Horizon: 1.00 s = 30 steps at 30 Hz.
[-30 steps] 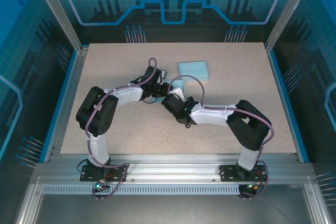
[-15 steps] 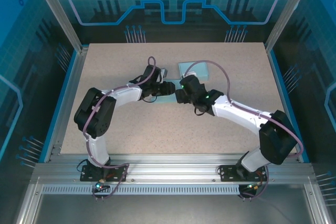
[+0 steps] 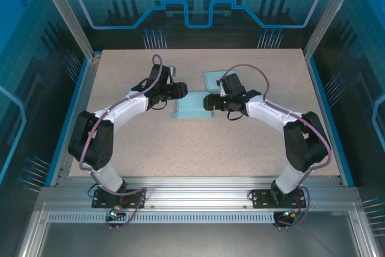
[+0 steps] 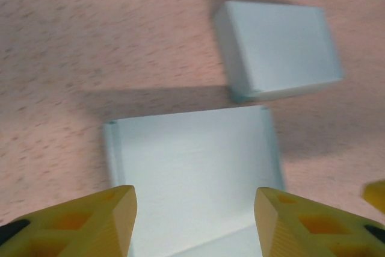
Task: Fold the paper box
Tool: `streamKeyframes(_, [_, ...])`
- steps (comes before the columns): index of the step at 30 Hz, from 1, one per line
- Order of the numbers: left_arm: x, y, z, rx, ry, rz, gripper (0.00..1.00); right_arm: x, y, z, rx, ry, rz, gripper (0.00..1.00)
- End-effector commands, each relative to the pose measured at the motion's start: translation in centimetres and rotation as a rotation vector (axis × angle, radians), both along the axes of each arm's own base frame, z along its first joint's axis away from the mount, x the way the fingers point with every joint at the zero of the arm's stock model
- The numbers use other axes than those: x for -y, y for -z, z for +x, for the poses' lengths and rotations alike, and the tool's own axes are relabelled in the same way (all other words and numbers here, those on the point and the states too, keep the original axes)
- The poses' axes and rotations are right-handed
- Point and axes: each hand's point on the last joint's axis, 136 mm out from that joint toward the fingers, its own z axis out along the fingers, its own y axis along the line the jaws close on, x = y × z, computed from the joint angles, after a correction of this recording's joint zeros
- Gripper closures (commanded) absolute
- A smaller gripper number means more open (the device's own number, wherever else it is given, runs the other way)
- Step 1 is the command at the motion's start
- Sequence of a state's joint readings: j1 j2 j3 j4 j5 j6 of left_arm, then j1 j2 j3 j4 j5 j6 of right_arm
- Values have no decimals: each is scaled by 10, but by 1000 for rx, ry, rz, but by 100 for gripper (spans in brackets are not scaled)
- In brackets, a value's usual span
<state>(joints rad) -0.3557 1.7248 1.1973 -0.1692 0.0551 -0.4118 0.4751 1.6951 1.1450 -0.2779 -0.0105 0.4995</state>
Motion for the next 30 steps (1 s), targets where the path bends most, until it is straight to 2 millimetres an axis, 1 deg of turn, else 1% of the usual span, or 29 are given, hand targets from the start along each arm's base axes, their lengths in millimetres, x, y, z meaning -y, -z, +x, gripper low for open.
streamKeyframes(1, [-11,34,-2,-106,4,26,49,-9,1,8,-64,-5,142,14])
streamKeyframes(2, [-11,40,-1,-122,5,9,51,-11,3,9,-73,-8,165,14])
streamKeyframes(6, [-6,48,2,-136,15,-46,59,-15,12,14,-100,-23,188,15])
streamKeyframes(8, [-6,50,1,-140,18,-52,59,-17,19,16,-113,-27,185,16])
streamKeyframes(11, [-11,56,-3,-155,12,-53,62,-19,29,16,-134,-33,189,20])
streamKeyframes(15, [-19,60,-11,-164,4,-100,65,-19,37,16,-147,-32,189,22])
streamKeyframes(17, [-24,63,-14,-164,1,-139,67,-19,41,16,-152,-34,186,22])
streamKeyframes(21, [-30,67,-17,-165,5,-248,68,-18,45,16,-161,-34,193,24])
streamKeyframes(24, [-29,68,-18,-163,22,-314,68,-18,48,16,-167,-34,195,25])
streamKeyframes(30, [-20,63,-15,-156,49,-389,67,-18,53,17,-179,-33,199,26])
